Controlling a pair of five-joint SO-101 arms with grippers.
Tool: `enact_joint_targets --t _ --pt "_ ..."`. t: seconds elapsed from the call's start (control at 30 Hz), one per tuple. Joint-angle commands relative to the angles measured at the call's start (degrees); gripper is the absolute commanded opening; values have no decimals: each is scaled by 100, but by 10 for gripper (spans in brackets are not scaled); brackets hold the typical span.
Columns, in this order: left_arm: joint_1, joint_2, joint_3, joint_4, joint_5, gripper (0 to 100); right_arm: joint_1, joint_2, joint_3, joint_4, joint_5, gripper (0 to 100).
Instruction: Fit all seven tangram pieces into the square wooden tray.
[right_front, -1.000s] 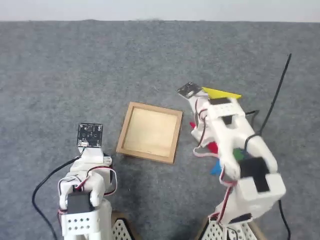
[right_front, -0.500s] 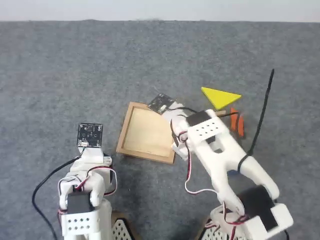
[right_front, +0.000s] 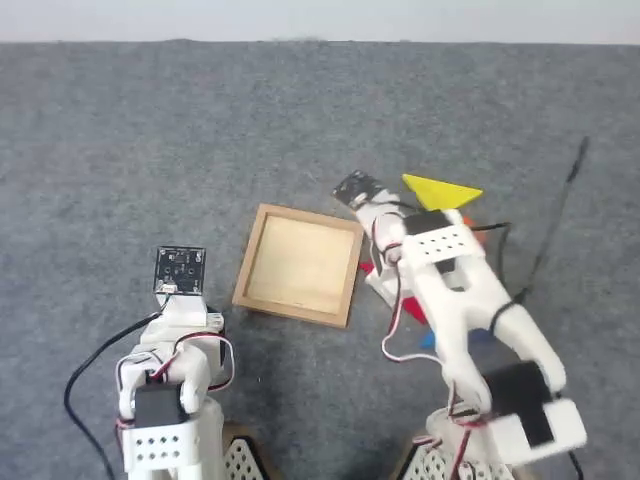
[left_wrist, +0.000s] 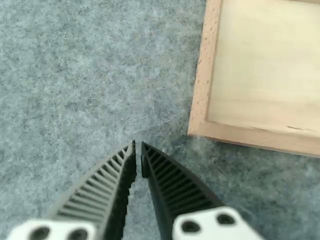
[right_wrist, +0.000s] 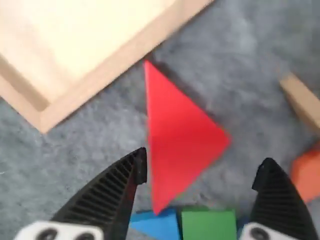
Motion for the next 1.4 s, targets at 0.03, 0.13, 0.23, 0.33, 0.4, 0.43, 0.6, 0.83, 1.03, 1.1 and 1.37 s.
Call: enact_joint_targets --t 0.03,0.13,0.23,0.33,0.4,0.43,0.6,0.83,1.03,1.1,1.37 --pt "-26 -105 -75 26 97 18 -84 681 -290 -400 149 340" --pt "-26 -105 -75 26 97 18 -75 1095 -484 -435 290 340" --pt "-26 -105 -75 26 97 18 -66 1297 -624 -303 325 337" --pt "-26 -105 -75 26 97 18 -31 1314 -659 -277 281 337" --pt "-26 -105 -75 26 97 18 -22 1323 -659 -277 273 335" --pt "-26 -105 -75 26 97 18 -40 1332 -642 -277 273 330" --pt "-26 -105 -75 26 97 18 -40 1288 -615 -259 255 220" --pt "-26 -105 -75 26 97 18 -57 971 -466 -286 53 216" --pt "-26 -105 -75 26 97 18 -295 -22 62 -347 44 216" --pt "-26 -105 -75 26 97 18 -497 -312 281 -453 44 216" --pt "-26 -105 -75 26 97 18 -971 -549 290 -444 -193 216"
